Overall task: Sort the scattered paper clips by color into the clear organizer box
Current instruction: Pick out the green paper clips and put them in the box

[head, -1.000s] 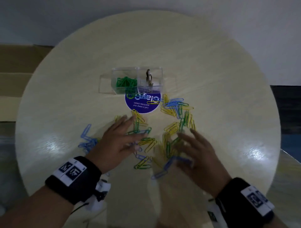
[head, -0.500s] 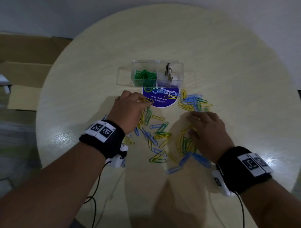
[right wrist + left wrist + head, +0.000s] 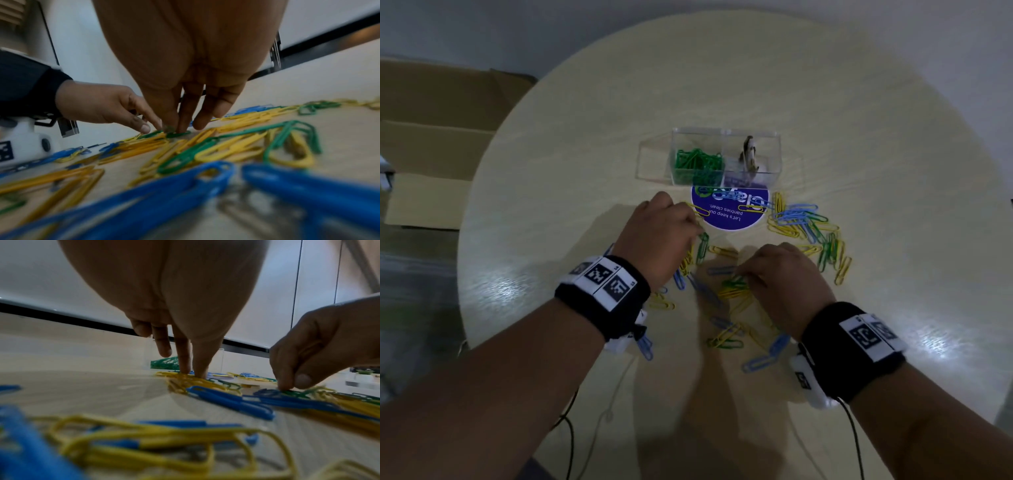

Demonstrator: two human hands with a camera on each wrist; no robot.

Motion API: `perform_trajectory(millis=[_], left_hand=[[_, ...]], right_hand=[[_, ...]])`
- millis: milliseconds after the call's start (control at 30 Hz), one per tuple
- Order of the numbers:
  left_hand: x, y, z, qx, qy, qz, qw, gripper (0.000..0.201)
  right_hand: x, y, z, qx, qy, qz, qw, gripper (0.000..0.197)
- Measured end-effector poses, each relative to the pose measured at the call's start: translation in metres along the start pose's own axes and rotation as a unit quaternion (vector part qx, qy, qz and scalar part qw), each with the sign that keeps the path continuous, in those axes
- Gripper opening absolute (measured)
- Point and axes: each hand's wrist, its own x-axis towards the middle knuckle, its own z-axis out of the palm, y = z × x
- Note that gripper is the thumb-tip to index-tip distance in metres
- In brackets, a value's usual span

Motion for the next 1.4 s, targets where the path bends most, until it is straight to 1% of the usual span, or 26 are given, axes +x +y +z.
perform_trajectory(millis=[100,200,300,400,467,533,633,667,700,767,867,933,967,1000,1033,1067,1100,1133,1167,1200,1233,1266,1300,1333,1366,1400], left_hand=[[0.003,-0.004,-0.005,0.003,-0.023,-0.035,0.999,0.012],[0.008,-0.004,-0.012,-0.017,-0.063,-0.064,0.996,0.004],[0.016,-0.002,-0.014,-0.045,-0.106,-0.068,0.991,0.007],[0.023,-0.005,-0.013,-0.076,-0.137,-0.104,0.982,0.015],[0.026,-0.008,-0.013,-0.091,-0.158,-0.121,0.976,0.013],[0.027,-0.010,-0.015,-0.130,-0.153,-0.133,0.971,0.008],[0.025,-0.010,-0.019,-0.234,-0.105,-0.173,0.951,0.007],[0.023,-0.008,-0.021,-0.284,-0.086,-0.200,0.934,0.010],[0.021,-0.006,-0.023,-0.351,-0.067,-0.229,0.906,0.014],[0.018,0.001,-0.025,-0.500,-0.031,-0.275,0.821,0.021],[0.013,0.015,-0.029,-0.638,-0.006,-0.305,0.707,0.024],[0.007,0.024,-0.035,-0.719,0.005,-0.301,0.626,0.023],[0.003,0.027,-0.036,-0.750,0.009,-0.300,0.589,0.024],[-0.002,0.030,-0.037,-0.768,0.010,-0.305,0.564,0.025],[-0.007,0.033,-0.037,-0.766,0.009,-0.318,0.558,0.025],[-0.013,0.036,-0.034,-0.744,0.003,-0.335,0.579,0.025],[-0.021,0.040,-0.031,-0.700,-0.006,-0.343,0.627,0.025],[-0.032,0.044,-0.027,-0.638,-0.020,-0.335,0.693,0.023],[-0.044,0.049,-0.022,-0.565,-0.031,-0.309,0.765,0.021],[-0.058,0.055,-0.016,-0.485,-0.040,-0.268,0.832,0.018],[-0.072,0.063,-0.011,-0.413,-0.051,-0.218,0.883,0.014],[-0.084,0.073,-0.009,-0.355,-0.063,-0.165,0.918,0.010],[-0.094,0.082,-0.006,-0.312,-0.077,-0.119,0.939,0.006],[-0.100,0.090,-0.004,-0.279,-0.088,-0.086,0.953,0.005],[-0.105,0.094,-0.001,-0.253,-0.091,-0.069,0.961,0.007],[-0.106,0.095,0.000,-0.238,-0.087,-0.068,0.965,0.008]], right_hand=[[-0.004,0.006,-0.006,-0.006,0.002,0.056,0.998,0.016],[-0.005,0.013,-0.012,-0.007,0.004,0.088,0.996,0.009],[-0.002,0.021,-0.014,0.000,-0.014,0.100,0.995,0.008],[0.001,0.021,-0.014,0.013,-0.035,0.103,0.994,0.006],[0.002,0.019,-0.014,0.029,-0.035,0.106,0.993,0.003],[0.001,0.020,-0.014,0.062,-0.008,0.121,0.991,0.006],[-0.004,0.024,-0.012,0.121,0.043,0.151,0.980,0.016],[-0.005,0.025,-0.011,0.133,0.051,0.148,0.979,0.019],[-0.006,0.023,-0.010,0.142,0.055,0.145,0.978,0.019],[-0.005,0.020,-0.007,0.173,0.065,0.151,0.971,0.016],[-0.002,0.013,-0.004,0.280,0.065,0.192,0.938,0.011],[-0.001,0.005,-0.006,0.389,0.063,0.206,0.896,0.004],[-0.002,0.001,-0.009,0.450,0.065,0.208,0.866,0.005],[-0.003,-0.003,-0.011,0.511,0.067,0.210,0.831,0.008],[-0.006,-0.005,-0.014,0.558,0.070,0.213,0.799,0.014],[-0.008,-0.007,-0.016,0.584,0.072,0.214,0.780,0.018],[-0.011,-0.007,-0.017,0.589,0.070,0.213,0.776,0.018],[-0.016,-0.006,-0.018,0.580,0.067,0.214,0.783,0.016],[-0.022,-0.005,-0.019,0.558,0.063,0.218,0.798,0.013],[-0.029,-0.002,-0.020,0.521,0.060,0.219,0.823,0.010],[-0.038,0.001,-0.020,0.471,0.053,0.215,0.854,0.008],[-0.047,0.003,-0.019,0.414,0.044,0.209,0.885,0.008],[-0.056,0.005,-0.018,0.362,0.033,0.202,0.910,0.010],[-0.065,0.005,-0.015,0.323,0.022,0.196,0.925,0.012],[-0.073,0.004,-0.012,0.297,0.014,0.191,0.935,0.014],[-0.080,0.003,-0.009,0.275,0.010,0.184,0.943,0.016]])
